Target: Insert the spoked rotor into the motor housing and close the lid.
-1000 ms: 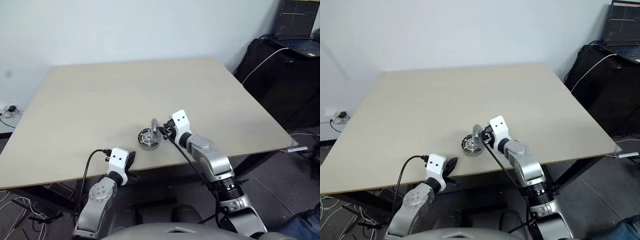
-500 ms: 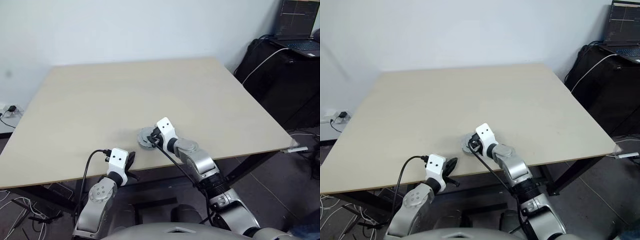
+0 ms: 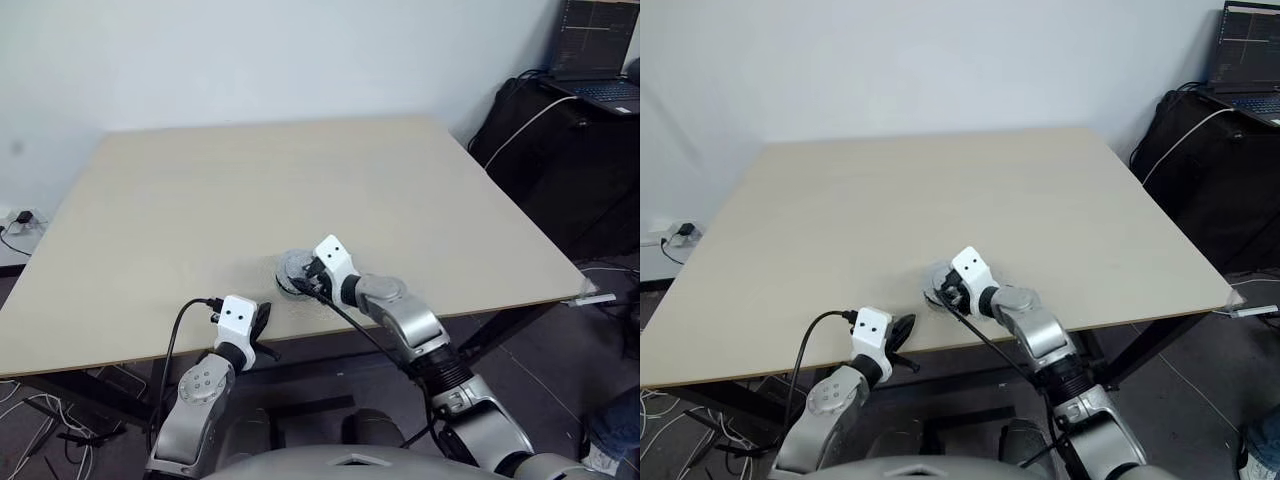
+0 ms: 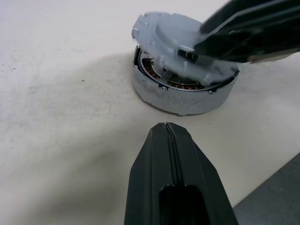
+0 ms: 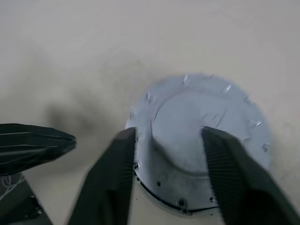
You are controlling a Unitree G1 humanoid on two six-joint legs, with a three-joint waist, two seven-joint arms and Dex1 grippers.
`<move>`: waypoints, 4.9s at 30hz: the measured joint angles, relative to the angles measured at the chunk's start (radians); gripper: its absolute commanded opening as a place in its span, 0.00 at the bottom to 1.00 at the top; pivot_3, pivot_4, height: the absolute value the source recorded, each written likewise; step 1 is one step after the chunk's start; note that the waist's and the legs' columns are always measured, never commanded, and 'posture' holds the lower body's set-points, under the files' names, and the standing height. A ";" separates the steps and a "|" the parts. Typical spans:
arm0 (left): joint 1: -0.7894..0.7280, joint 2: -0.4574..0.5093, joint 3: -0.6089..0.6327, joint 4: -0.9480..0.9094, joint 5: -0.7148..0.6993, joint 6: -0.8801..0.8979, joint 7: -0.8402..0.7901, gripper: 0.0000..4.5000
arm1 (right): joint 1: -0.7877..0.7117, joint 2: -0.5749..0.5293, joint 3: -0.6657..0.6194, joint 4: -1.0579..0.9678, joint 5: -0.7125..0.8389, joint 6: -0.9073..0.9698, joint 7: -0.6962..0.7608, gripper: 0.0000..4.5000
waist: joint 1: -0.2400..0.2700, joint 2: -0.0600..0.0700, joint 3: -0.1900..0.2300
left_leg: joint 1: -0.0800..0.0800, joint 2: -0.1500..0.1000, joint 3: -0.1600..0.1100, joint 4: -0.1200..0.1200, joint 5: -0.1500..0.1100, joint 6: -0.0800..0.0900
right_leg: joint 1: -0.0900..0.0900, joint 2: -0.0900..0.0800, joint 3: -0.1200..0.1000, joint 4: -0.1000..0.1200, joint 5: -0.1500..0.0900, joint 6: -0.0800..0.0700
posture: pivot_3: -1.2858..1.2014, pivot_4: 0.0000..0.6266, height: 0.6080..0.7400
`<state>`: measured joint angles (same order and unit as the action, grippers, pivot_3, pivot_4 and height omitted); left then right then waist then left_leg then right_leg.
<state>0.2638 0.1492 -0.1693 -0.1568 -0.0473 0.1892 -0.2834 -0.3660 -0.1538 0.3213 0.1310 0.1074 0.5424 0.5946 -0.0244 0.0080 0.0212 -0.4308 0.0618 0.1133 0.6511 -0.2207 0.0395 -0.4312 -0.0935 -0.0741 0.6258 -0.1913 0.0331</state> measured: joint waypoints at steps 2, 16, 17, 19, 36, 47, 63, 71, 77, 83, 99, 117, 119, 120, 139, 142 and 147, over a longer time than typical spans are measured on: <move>-0.001 0.000 0.000 0.000 0.000 0.000 0.000 0.00 | 0.000 -0.011 -0.007 0.000 0.001 -0.008 0.017 0.87 | 0.000 0.000 0.000 | 0.000 0.000 0.000 0.000 0.000 0.000 | 0.000 0.000 0.000 0.000 0.000 0.000 | 0.52 0.00 1.00; -0.003 0.001 0.001 0.000 0.000 0.000 0.000 0.00 | -0.057 0.028 -0.019 0.117 -0.001 -0.045 0.038 0.99 | 0.000 0.000 0.000 | 0.000 0.000 0.000 0.001 0.000 0.000 | 0.000 0.000 0.000 0.000 0.000 0.000 | 0.52 0.00 1.00; -0.003 0.001 0.002 0.000 0.000 0.000 0.000 0.00 | -0.063 0.032 -0.019 0.130 -0.001 -0.052 0.037 0.99 | 0.000 0.000 0.000 | 0.000 0.000 0.000 0.001 0.000 0.000 | 0.000 0.000 0.000 0.000 0.000 0.000 | 0.52 0.00 1.00; -0.002 0.002 0.002 0.000 0.000 0.000 0.000 0.00 | -0.079 0.045 -0.024 0.169 -0.001 -0.060 0.033 0.99 | 0.000 0.000 0.000 | 0.000 0.000 0.000 0.001 0.000 0.000 | 0.000 0.000 0.000 0.000 0.000 0.000 | 0.52 0.00 1.00; 0.000 0.008 0.004 0.000 0.000 -0.001 0.006 0.00 | -0.143 0.054 -0.030 0.357 -0.026 -0.156 0.032 0.91 | -0.001 0.000 0.000 | 0.000 0.000 0.001 0.001 0.000 0.000 | 0.001 0.001 0.000 0.001 0.000 0.000 | 0.52 0.00 1.00; 0.000 0.010 0.004 0.000 0.000 -0.001 0.001 0.00 | -0.137 0.054 -0.031 0.351 -0.028 -0.163 0.031 0.72 | -0.001 0.000 0.000 | 0.000 0.000 0.001 0.001 0.000 0.000 | 0.001 0.001 0.000 0.001 0.000 0.000 | 0.52 0.00 1.00; 0.000 0.010 0.003 0.000 0.000 -0.001 0.002 0.00 | -0.161 0.059 -0.014 0.346 -0.084 -0.115 0.023 0.72 | -0.001 0.001 0.000 | 0.000 0.000 0.000 0.002 0.000 0.000 | 0.001 0.001 0.000 0.002 0.000 0.000 | 0.52 0.00 1.00; 0.000 0.010 0.003 0.000 0.000 -0.001 0.002 0.00 | -0.173 0.060 -0.014 0.345 -0.090 -0.072 0.017 0.72 | 0.001 0.002 -0.002 | 0.001 0.000 0.000 0.003 0.000 0.000 | 0.002 0.001 0.000 0.002 0.001 0.001 | 0.52 0.00 1.00; 0.000 0.010 0.003 0.000 0.000 -0.001 0.001 0.00 | -0.167 0.056 0.000 0.337 -0.098 -0.084 0.014 0.72 | 0.000 0.002 -0.003 | 0.001 0.000 0.000 0.003 0.000 0.000 | 0.002 0.001 0.000 0.002 0.001 0.001 | 0.52 0.00 1.00; -0.001 0.010 0.003 0.000 0.000 -0.001 0.001 0.00 | -0.168 0.052 0.016 0.336 -0.107 -0.098 0.009 0.72 | 0.001 0.002 -0.003 | 0.001 0.000 0.000 0.003 0.000 0.000 | 0.002 0.001 0.000 0.002 0.001 0.001 | 0.52 0.00 1.00; -0.007 0.009 0.003 0.000 0.000 0.003 0.002 0.00 | -0.182 0.059 -0.006 0.338 -0.099 -0.028 0.005 0.72 | 0.003 0.003 -0.005 | 0.002 0.000 0.000 0.003 0.000 0.000 | 0.002 0.000 0.000 0.002 0.001 0.001 | 0.52 0.00 1.00; -0.137 -0.044 0.076 0.000 -0.042 0.139 0.067 0.00 | -0.166 0.045 0.016 0.340 -0.131 -0.108 0.016 0.72 | 0.010 0.003 -0.005 | 0.002 0.000 0.000 0.003 0.000 0.000 | 0.003 0.000 0.000 0.003 0.001 0.001 | 0.52 0.00 1.00; -0.205 -0.057 0.118 0.001 -0.078 0.215 0.078 0.00 | -0.165 0.049 0.015 0.335 -0.131 -0.098 0.016 0.72 | 0.010 0.002 -0.006 | 0.002 -0.001 0.000 0.004 0.000 0.000 | 0.003 0.001 0.000 0.003 0.001 0.001 | 0.52 0.00 1.00; -0.236 -0.060 0.133 0.005 -0.095 0.253 0.076 0.00 | -0.165 0.050 0.015 0.334 -0.131 -0.096 0.016 0.72 | 0.009 0.002 -0.006 | 0.002 -0.001 0.000 0.005 0.000 0.000 | 0.004 0.002 0.000 0.002 0.001 0.001 | 0.52 0.00 1.00; -0.592 0.012 0.169 0.284 -0.278 0.720 -0.089 0.00 | -0.157 0.062 0.002 0.322 -0.130 -0.073 0.003 0.72 | 0.001 0.000 -0.006 | 0.002 -0.003 -0.003 0.007 0.001 0.000 | 0.006 0.005 0.000 0.002 0.002 0.001 | 0.52 0.00 1.00; -0.595 0.013 0.162 0.284 -0.274 0.727 -0.088 0.00 | -0.156 0.062 0.002 0.322 -0.130 -0.073 0.000 0.72 | 0.002 0.000 -0.006 | 0.002 -0.003 -0.003 0.007 0.001 0.000 | 0.006 0.005 0.000 0.002 0.002 0.001 | 0.52 0.00 1.00; -0.599 0.014 0.158 0.283 -0.269 0.737 -0.089 0.00 | -0.155 0.062 0.002 0.321 -0.130 -0.073 -0.002 0.72 | 0.004 0.000 -0.007 | 0.002 -0.003 -0.003 0.007 0.001 0.000 | 0.006 0.005 0.001 0.002 0.002 0.001 | 0.52 0.00 1.00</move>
<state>-0.3349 0.1632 -0.0111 0.1267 -0.3165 0.9258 -0.3722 -0.5213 -0.0914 0.3234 0.4520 -0.0226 0.4697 0.5929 -0.0209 0.0080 0.0142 -0.4284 0.0588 0.1106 0.6585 -0.2202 0.0395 -0.4248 -0.0882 -0.0736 0.6280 -0.1895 0.0345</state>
